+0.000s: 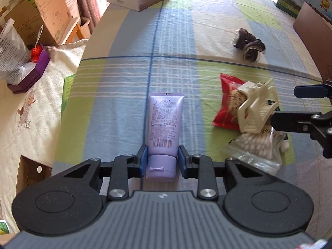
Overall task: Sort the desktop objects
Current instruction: 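Grasp the purple tube with the left tool while the right tool grasps the white hair clip, then carry the purple tube and hair clip with both tools over the cardboard box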
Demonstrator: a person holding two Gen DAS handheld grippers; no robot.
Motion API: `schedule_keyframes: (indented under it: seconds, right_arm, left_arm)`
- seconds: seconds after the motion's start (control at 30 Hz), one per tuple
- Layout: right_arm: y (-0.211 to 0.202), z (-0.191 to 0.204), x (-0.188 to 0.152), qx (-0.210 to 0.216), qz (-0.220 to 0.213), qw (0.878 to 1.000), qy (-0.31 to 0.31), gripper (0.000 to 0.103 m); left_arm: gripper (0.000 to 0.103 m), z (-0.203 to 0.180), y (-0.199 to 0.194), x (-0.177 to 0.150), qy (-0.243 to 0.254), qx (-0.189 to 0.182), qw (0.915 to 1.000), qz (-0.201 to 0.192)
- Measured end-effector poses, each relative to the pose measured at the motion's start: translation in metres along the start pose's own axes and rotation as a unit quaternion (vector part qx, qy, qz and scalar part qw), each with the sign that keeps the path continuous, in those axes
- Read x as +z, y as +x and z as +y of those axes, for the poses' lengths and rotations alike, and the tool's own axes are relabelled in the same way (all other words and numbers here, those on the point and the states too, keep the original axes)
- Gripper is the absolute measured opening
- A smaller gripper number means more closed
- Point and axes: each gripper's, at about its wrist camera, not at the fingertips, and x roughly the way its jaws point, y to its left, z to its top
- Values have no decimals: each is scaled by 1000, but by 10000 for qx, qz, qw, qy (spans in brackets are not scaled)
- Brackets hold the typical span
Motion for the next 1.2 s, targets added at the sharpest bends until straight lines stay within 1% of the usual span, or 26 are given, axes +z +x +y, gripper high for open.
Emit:
schedule_keyframes:
  seconds: [0.2,0.23,0.27,0.3,0.33,0.37,0.47,0.53,0.57,0.73,0.8,0.83,0.87,0.93,1.0,1.03,1.13,1.2]
  right_arm:
    - [18,6,2,-12,79,9999,-133,101]
    - [20,6,2,-48,66,9998,-158,99]
    - [22,7,1,-55,50,9998,-203,87]
    - [23,7,1,-44,59,9997,-252,84]
    - [23,7,0,-70,40,9996,-274,84]
    - [23,6,0,-101,9,9995,-293,84]
    - [18,5,0,-222,-136,9991,-326,83]
    - [9,1,1,-265,-263,9989,-278,83]
    - [9,1,1,-265,-263,9989,-278,83]
    - [-10,-12,0,-387,-389,9985,-18,83]
    - [-22,-24,-7,-531,-425,9975,217,83]
    - [-26,-28,-10,-577,-427,9969,309,83]
    - [-26,-28,-10,-577,-427,9969,309,83]
    - [-39,-41,-21,-700,-424,9950,570,83]
    - [-48,-47,-30,-761,-410,9936,722,83]
    - [-53,-50,-35,-791,-403,9929,793,83]
    - [-65,-55,-48,-847,-371,9911,954,83]
    - [-70,-56,-52,-858,-376,9907,991,83]
  left_arm:
    - [28,7,-1,-2,-114,51,9999,29]
    - [28,7,-1,-1,-113,62,9999,23]
    - [28,6,-1,-1,-111,66,9999,18]
    - [29,6,-1,-1,-111,79,9999,13]
    - [31,5,0,0,-105,87,9999,5]
    - [36,4,1,0,-91,95,9999,-1]
    - [47,2,4,4,-24,109,9999,-29]
    - [52,1,6,6,20,133,9999,-48]
    - [53,0,7,7,41,136,9999,-60]
    - [52,1,10,12,-4,64,10000,-60]
    - [50,1,10,12,-29,40,10000,-73]
    - [48,1,10,12,-2,34,10000,-84]
    - [44,0,9,11,28,20,9999,-102]
    - [40,-2,8,10,46,9,9999,-124]
    - [33,-4,7,9,56,5,9999,-151]
    - [28,-4,6,8,46,-13,9999,-156]
    - [28,-7,4,5,52,21,9999,-147]
    - [28,-8,1,3,20,-21,9999,-103]
